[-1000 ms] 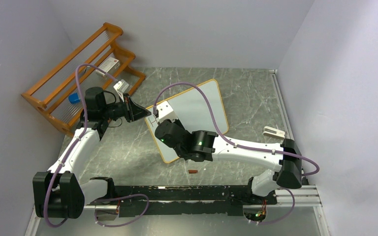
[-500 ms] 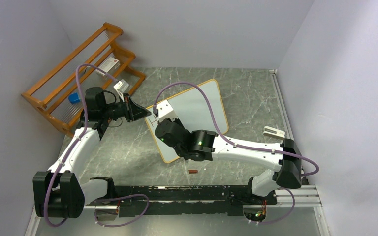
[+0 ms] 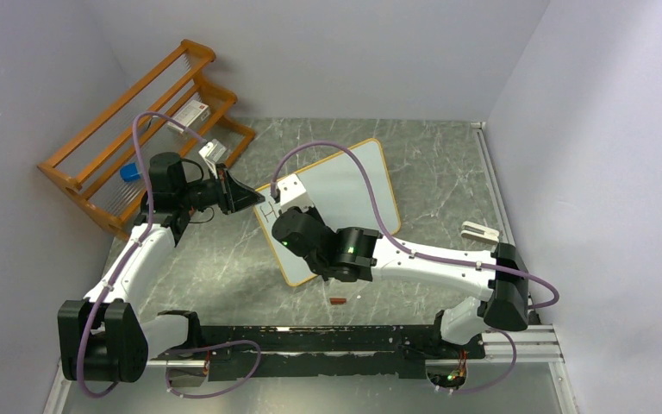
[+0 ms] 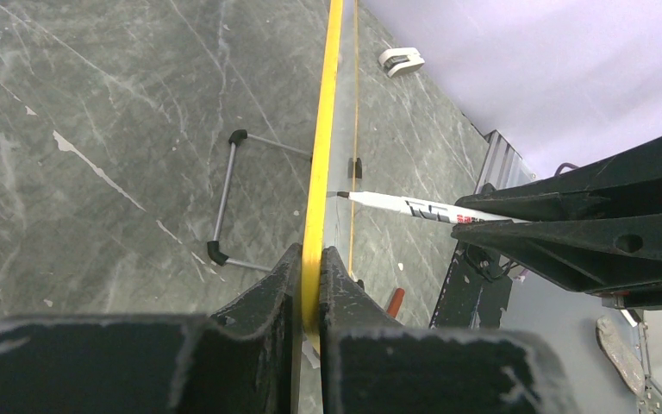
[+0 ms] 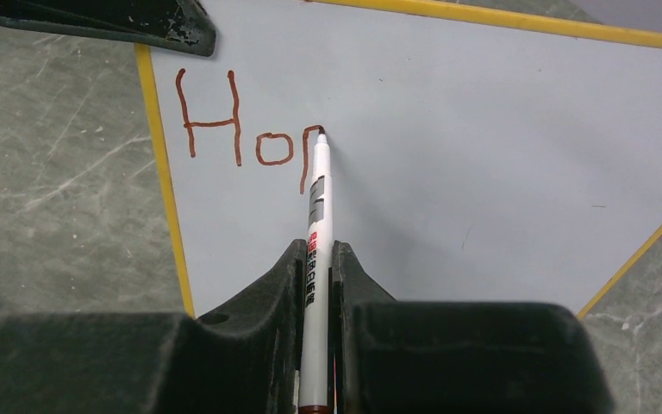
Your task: Write a sentence on the whiteboard
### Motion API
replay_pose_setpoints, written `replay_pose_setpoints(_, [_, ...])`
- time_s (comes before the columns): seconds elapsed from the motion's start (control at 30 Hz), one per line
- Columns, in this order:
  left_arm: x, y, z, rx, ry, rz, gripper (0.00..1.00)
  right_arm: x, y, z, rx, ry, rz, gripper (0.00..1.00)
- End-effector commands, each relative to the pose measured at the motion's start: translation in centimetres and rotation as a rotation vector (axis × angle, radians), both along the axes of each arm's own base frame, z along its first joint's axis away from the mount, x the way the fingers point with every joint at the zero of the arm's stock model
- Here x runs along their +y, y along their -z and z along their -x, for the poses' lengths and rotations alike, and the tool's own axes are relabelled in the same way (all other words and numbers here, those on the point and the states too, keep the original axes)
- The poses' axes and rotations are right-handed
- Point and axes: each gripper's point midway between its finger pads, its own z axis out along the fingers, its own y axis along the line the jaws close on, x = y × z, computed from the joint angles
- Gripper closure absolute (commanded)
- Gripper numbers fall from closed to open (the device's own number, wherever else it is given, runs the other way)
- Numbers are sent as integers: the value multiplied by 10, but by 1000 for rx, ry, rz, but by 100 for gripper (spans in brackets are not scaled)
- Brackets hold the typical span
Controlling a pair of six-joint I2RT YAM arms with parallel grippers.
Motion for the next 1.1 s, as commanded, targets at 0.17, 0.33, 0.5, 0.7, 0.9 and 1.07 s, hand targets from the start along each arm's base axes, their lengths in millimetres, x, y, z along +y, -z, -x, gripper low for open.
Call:
replay_pose_setpoints(0.17, [-1,21,5,61,6,-34,95,-20,7,-1,17,60,2,100])
replay_pose_setpoints(0.33, [-1,22,5,64,6,-34,95,-20,10,1,33,53,1,100])
replay_pose_setpoints(0.5, [-1,22,4,63,6,-34,95,-17,12,4,47,34,-7,100])
replay_pose_setpoints(0.7, [-1,22,4,64,5,-33,95,-10,13,7,60,10,-14,100])
replay_pose_setpoints(0.9, [-1,22,4,63,6,-33,95,-3,13,11,68,-13,-24,100])
replay_pose_setpoints(1.07, [-1,21,5,64,6,-33,95,2,13,13,70,-27,-27,100])
